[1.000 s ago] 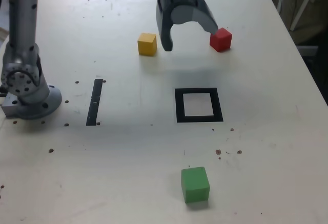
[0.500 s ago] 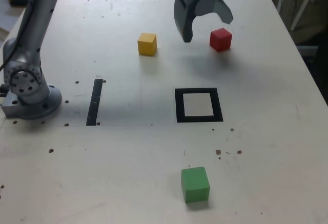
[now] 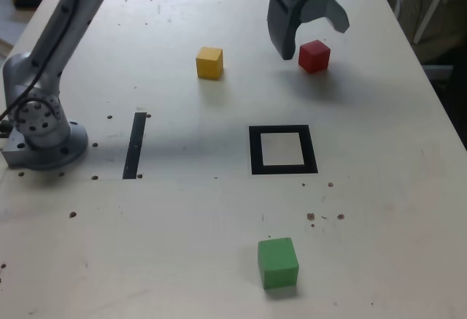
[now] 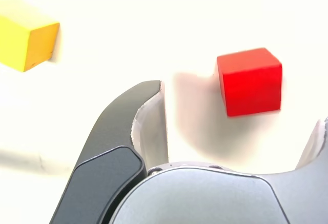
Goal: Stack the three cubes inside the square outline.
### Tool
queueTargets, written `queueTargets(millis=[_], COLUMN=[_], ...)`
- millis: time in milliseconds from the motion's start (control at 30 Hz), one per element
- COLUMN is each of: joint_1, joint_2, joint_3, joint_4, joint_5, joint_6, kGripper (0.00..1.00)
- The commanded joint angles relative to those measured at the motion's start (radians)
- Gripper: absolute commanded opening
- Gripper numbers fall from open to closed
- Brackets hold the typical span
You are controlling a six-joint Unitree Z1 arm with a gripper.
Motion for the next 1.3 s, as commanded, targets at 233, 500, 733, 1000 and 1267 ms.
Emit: queueTargets(millis=[233, 500, 733, 1000, 1267], joint_1=[0.013, 0.038, 0.049, 0.047, 0.044], joint_2=[0.074, 0.137, 0.176, 0.196, 0.198], joint_3=[-0.066, -0.133, -0.226, -0.264, -0.262], joint_4=[0.005, 0.045, 0.115, 0.139, 0.141], joint_5=[-0.018, -0.05, -0.056, -0.049, -0.039], joint_6=[-0.001, 0.006, 0.011, 0.006, 0.005], kGripper=[0.97, 0.9, 0.8, 0.57, 0.34])
